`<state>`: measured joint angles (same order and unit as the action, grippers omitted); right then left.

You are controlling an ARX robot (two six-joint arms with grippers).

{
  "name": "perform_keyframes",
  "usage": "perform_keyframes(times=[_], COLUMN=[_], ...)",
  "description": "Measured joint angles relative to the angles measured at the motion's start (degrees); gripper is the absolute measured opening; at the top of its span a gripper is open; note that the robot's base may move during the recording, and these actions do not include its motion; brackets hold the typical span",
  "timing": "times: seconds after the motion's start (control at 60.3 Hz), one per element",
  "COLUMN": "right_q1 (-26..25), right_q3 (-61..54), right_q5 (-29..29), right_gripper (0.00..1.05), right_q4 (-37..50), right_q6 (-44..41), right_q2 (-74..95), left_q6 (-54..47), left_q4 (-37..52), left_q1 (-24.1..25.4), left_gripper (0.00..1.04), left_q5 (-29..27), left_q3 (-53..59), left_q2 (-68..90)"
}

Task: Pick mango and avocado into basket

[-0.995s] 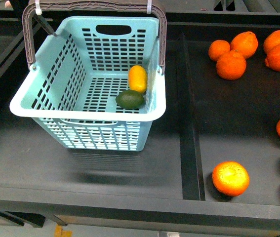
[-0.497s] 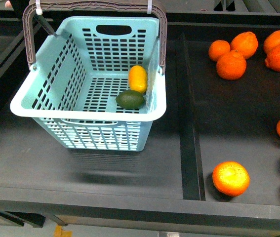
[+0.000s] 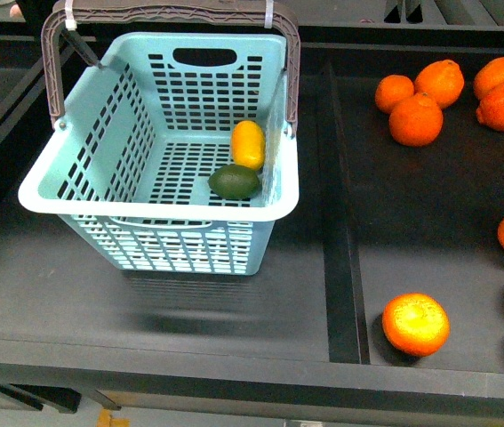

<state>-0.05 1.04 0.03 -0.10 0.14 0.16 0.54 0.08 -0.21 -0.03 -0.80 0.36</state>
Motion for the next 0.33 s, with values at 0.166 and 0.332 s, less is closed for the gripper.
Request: perform_keyframes(times=[0.166, 0.332], right_q1=[0.0, 0.0], right_q3=[0.0, 0.0], right_q5=[-0.02, -0.02], right_gripper=[0.96, 0.96], right_q4=[0.0, 0.0], right_q6=[0.02, 0.0], right_q2=[0.0, 0.0], left_q6=[0.0, 0.0], left_q4=[0.0, 0.0], left_q1=[0.0, 0.0], left_gripper=[0.96, 0.96], left_q5=[0.0, 0.0], left_q3=[0.0, 0.0], left_q2=[0.0, 0.0])
